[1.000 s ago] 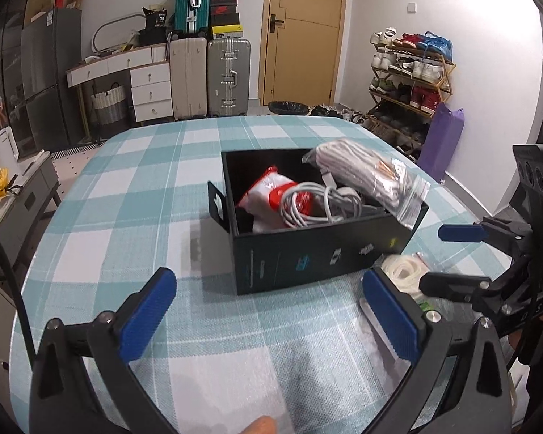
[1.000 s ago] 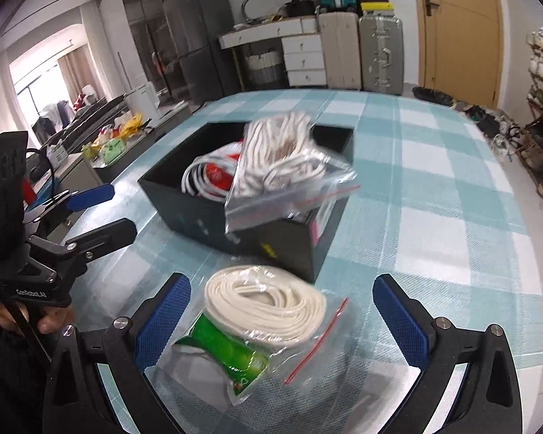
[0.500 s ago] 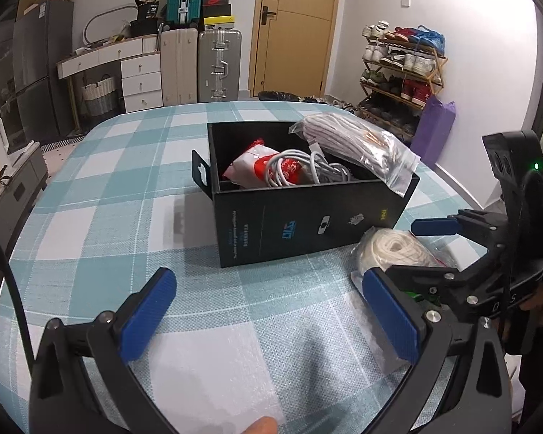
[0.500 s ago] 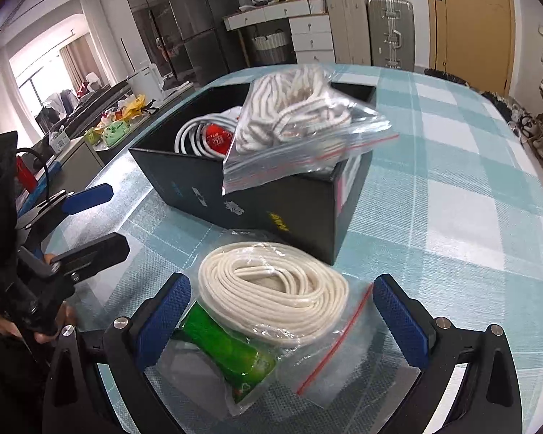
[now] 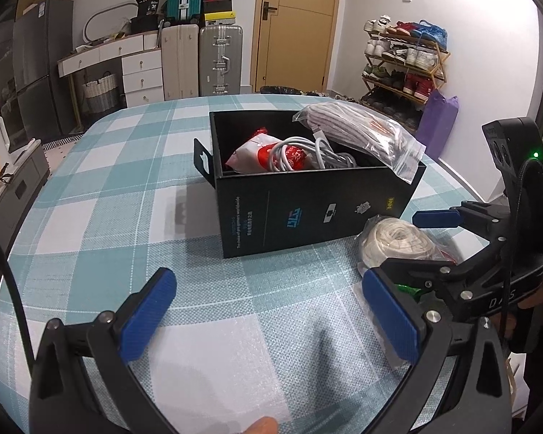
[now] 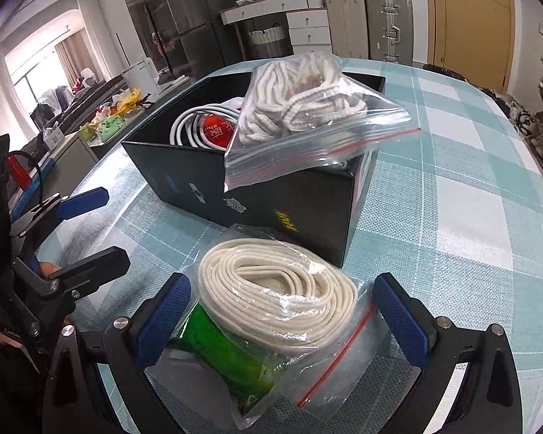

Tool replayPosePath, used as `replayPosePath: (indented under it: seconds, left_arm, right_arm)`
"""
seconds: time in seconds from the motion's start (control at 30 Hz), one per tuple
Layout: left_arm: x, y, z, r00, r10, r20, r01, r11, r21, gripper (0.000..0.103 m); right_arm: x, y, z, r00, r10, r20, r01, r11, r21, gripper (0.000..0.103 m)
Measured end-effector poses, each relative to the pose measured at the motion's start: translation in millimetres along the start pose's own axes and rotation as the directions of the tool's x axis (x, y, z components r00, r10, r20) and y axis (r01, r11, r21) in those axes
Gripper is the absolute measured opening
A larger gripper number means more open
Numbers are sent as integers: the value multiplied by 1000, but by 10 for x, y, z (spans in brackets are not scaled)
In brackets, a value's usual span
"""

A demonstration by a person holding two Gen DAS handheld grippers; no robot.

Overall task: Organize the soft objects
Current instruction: 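Lower the right tool onto the cream rope zip bag and close it, then grasp the green medicine packet with the left tool while the right tool holds the rope bag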

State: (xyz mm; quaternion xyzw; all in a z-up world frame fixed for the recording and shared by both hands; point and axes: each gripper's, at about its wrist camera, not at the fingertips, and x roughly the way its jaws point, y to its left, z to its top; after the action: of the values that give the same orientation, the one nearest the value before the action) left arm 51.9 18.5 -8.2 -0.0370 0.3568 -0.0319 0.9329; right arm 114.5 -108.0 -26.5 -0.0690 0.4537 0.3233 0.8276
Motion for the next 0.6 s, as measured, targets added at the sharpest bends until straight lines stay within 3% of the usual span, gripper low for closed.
replayPosePath:
  seconds: [0.2, 0.6]
  left_arm:
    - [9, 14, -4, 1000, -6, -3, 6, 1000, -6, 103]
    - [30, 25, -2, 1000, -2, -12, 1, 1000, -11, 103]
  right_arm:
    - [5, 37, -6, 1000, -28, 1, 28, 1000, -13, 94]
    - [-74, -39, -54, 1000, 8, 4, -8, 999, -32, 52]
